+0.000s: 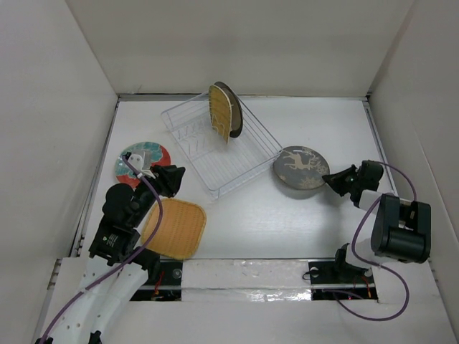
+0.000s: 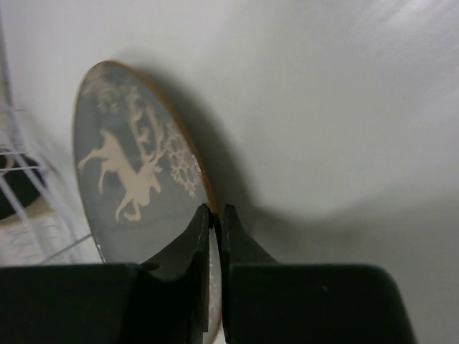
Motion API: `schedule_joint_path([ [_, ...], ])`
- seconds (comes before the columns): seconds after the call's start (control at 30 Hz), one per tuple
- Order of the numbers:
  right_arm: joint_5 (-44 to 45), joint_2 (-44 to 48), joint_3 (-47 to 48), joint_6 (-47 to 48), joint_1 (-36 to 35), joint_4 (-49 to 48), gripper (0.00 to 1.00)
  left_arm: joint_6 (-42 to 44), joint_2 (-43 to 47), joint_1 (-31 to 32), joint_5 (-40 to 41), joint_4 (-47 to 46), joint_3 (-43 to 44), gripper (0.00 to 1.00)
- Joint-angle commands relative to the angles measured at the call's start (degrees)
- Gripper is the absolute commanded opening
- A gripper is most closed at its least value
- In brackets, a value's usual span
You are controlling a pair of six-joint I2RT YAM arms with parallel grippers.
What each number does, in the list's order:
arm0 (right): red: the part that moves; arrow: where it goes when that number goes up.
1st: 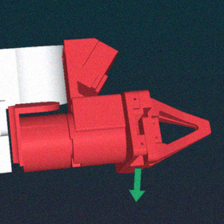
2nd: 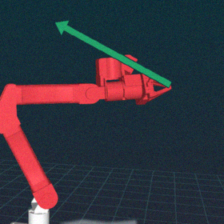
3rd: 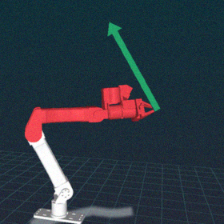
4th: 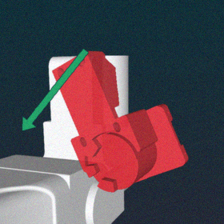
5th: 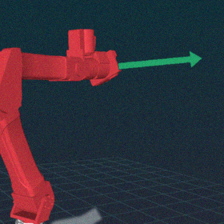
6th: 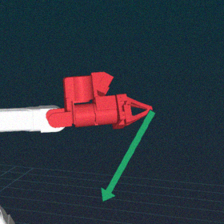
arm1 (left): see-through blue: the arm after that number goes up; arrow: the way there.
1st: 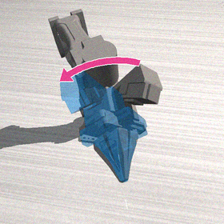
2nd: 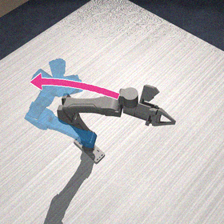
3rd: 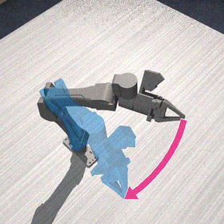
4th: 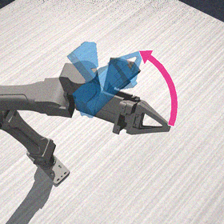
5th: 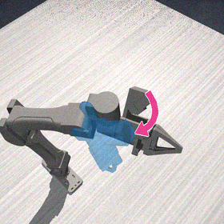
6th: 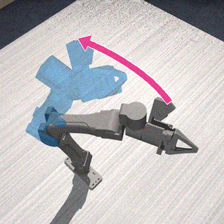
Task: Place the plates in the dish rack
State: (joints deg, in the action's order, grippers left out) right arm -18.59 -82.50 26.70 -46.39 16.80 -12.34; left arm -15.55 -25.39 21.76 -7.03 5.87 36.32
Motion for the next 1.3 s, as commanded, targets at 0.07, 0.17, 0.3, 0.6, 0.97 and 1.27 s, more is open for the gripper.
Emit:
schedule_joint_path([
  [0.07,6.7,4.9,-2.3,-1.9,0.8,3.9,0.00,0.1,-0.9,0.2,0.3,-1.9,-0.3,0.30],
  [0.17,10.9,12.8,-2.7,-3.6,1.3,6.1,0.00,0.1,-1.4,0.2,0.4,-1.8,-0.2,0.30],
  [0.3,15.0,29.3,1.1,-4.4,0.8,9.3,0.00,0.1,-1.9,0.2,0.5,-1.8,-0.2,0.30],
  [0.6,15.2,35.2,18.8,1.8,-8.5,9.6,0.00,0.1,-2.0,0.2,1.0,-1.6,-0.1,0.30],
  [0.97,27.5,4.7,58.0,23.3,-43.4,9.8,0.00,0.3,-2.1,0.2,3.1,-1.5,0.0,0.30],
  [1.27,39.6,-27.6,100.1,37.5,-52.6,20.6,0.00,0.3,-3.1,0.2,5.1,-1.3,0.1,0.30],
])
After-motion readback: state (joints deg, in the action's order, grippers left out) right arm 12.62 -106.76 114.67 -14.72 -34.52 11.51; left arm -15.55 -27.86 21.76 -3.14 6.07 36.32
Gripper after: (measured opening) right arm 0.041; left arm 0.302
